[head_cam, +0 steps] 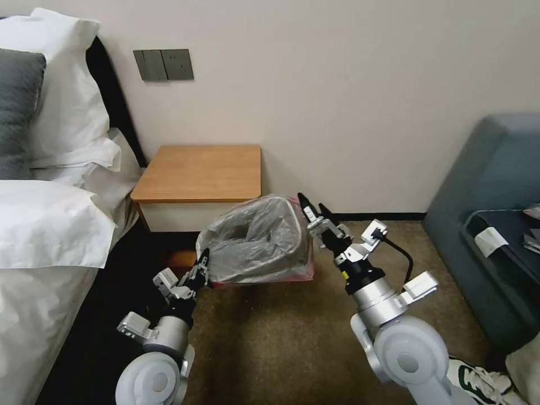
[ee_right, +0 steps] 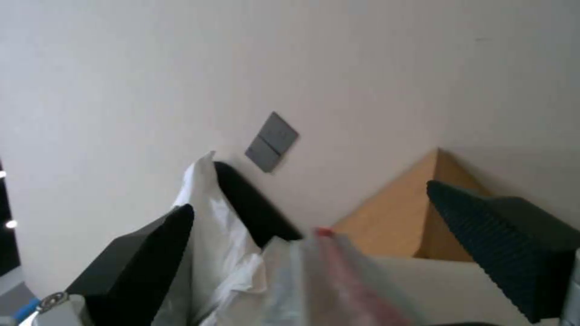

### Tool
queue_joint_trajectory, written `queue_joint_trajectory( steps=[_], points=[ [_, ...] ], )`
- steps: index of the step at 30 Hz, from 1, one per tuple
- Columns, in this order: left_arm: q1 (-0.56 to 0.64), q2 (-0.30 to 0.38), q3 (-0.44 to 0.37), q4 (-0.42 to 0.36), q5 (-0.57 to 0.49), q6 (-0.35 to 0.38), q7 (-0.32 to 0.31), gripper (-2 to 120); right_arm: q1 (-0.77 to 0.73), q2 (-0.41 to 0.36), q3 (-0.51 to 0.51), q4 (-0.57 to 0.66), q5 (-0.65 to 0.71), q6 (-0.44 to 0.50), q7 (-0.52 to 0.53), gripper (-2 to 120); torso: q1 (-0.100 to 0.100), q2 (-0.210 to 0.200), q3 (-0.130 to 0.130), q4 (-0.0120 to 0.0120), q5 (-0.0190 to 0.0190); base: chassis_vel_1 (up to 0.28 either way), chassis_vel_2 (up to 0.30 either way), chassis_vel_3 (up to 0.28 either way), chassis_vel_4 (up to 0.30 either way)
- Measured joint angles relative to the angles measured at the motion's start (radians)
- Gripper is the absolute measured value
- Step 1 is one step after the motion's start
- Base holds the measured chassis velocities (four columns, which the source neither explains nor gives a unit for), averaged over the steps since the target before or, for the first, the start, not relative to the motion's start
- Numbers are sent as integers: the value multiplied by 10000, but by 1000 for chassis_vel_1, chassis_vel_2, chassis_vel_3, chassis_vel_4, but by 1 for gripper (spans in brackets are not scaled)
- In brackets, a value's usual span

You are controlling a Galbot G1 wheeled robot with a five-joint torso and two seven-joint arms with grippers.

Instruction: Pick up the garbage bag from the table and place it over the trash can.

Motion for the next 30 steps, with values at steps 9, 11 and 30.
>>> queue_joint_trajectory(
  steps=[9,11,30],
  points=[
    [82,33,1,-239,-241,38,53,7,105,-64,102,-797,310,20,-200,98,0,0,0,0,3,0,0,0,0],
    [51,30,8,-252,-264,49,71,7,151,-140,-33,-830,453,-88,-207,97,0,0,0,-1,1,0,0,0,0],
    [-8,-28,31,-277,-355,68,108,7,220,-255,-157,-948,396,-214,-769,82,0,0,0,-1,1,0,0,0,0]
  ],
)
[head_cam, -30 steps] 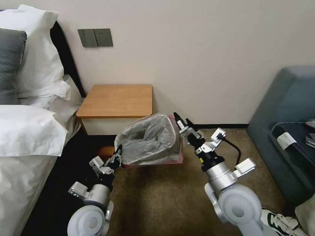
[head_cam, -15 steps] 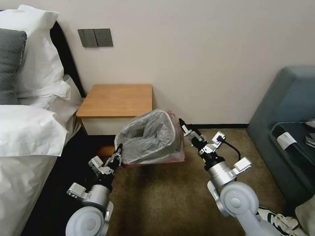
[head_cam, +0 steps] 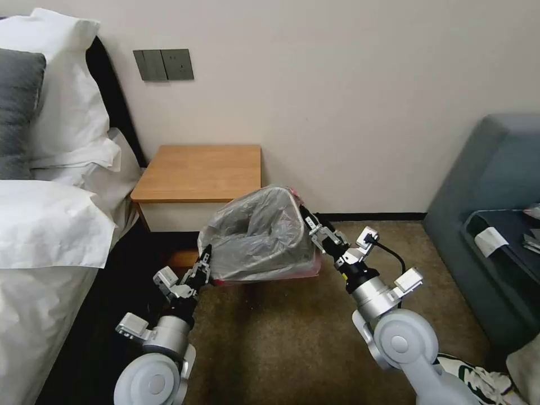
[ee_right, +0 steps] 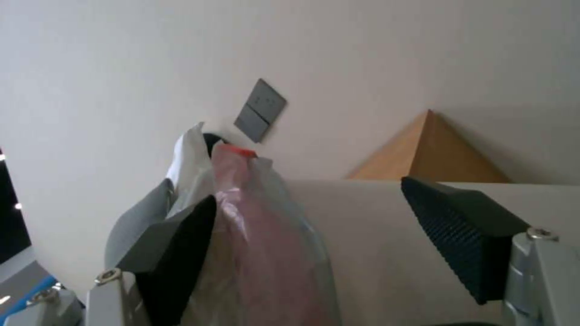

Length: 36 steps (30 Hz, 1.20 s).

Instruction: Pick up the garbage bag from the table and place it over the trash can.

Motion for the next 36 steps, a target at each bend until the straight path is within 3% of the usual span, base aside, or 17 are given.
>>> queue_joint_trajectory(
  steps=[18,36],
  points=[
    [25,-73,37,-198,-23,4,-39,7,381,-195,172,-483,229,-17,-294,86,0,1,0,0,0,0,0,0,0],
    [-6,-158,109,-280,-23,13,-75,7,343,-203,109,-436,891,-52,-639,25,0,1,0,0,0,0,0,0,0]
  ],
)
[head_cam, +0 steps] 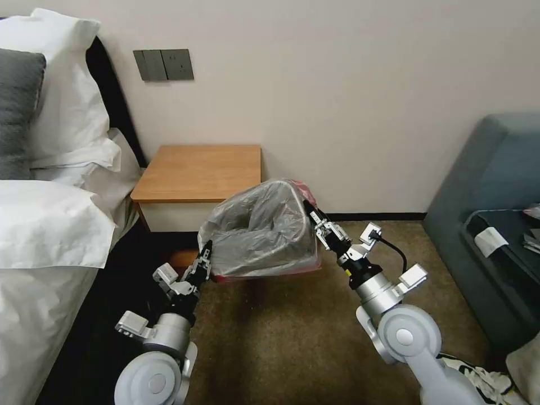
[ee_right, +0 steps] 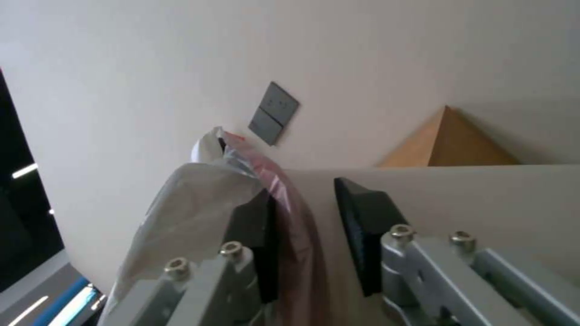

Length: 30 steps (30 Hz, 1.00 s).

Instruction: Pick up the garbage bag from the table and place it over the trash can.

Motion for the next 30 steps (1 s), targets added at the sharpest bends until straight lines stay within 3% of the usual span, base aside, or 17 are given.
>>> queue_joint_trajectory(
  steps=[2,7,30],
  points=[
    [39,-45,45,-11,3,0,0,7,-10,-29,-11,28,-20,0,-9,14,0,0,0,0,0,0,0,0,0],
    [36,-80,87,-16,19,-3,-2,7,-13,-57,-24,41,-88,11,-9,0,0,0,0,0,0,0,0,0,0],
    [69,-11,265,-250,-657,266,361,7,440,-118,-73,-491,-1999,476,1072,0,0,0,0,0,0,0,0,0,0]
  ],
)
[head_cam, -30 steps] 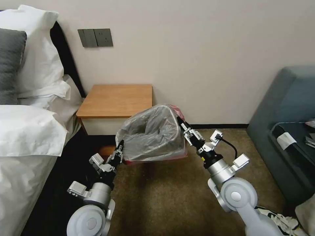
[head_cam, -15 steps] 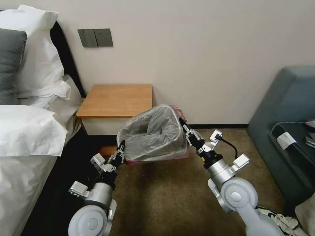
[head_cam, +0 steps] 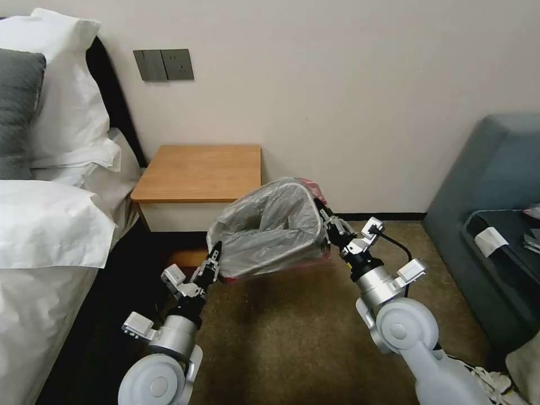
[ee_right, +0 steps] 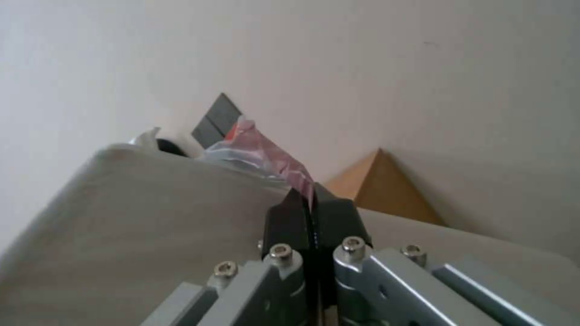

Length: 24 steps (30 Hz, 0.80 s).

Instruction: Pick up the garbage bag from the table and place it over the trash can.

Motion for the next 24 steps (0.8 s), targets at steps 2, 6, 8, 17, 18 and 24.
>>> queue_joint_trajectory(
  steps=[2,6,8,17,18,24],
  points=[
    [-2,-59,22,-2,-61,-4,21,7,16,1,2,-124,-478,-1,163,0,0,0,0,0,0,0,0,0,0],
    [11,-125,37,-27,-103,-21,46,7,39,3,1,-227,-924,-12,345,0,0,0,0,0,0,0,0,0,0],
    [29,-191,47,-74,-165,-39,73,7,83,3,-1,-286,-1287,-73,596,0,0,0,0,0,0,0,0,0,0],
    [14,-303,65,-129,-291,-62,78,7,189,4,-28,-534,-2646,-570,1436,0,0,0,0,0,0,0,0,0,0],
    [9,-323,70,-129,-291,-62,77,7,189,5,-28,-575,-2776,-623,1482,0,0,0,0,0,0,0,0,0,0],
    [0,-412,95,-136,-267,-64,32,7,125,10,-29,-666,-3328,-698,1467,-1,0,0,0,0,0,0,0,0,0]
  ],
)
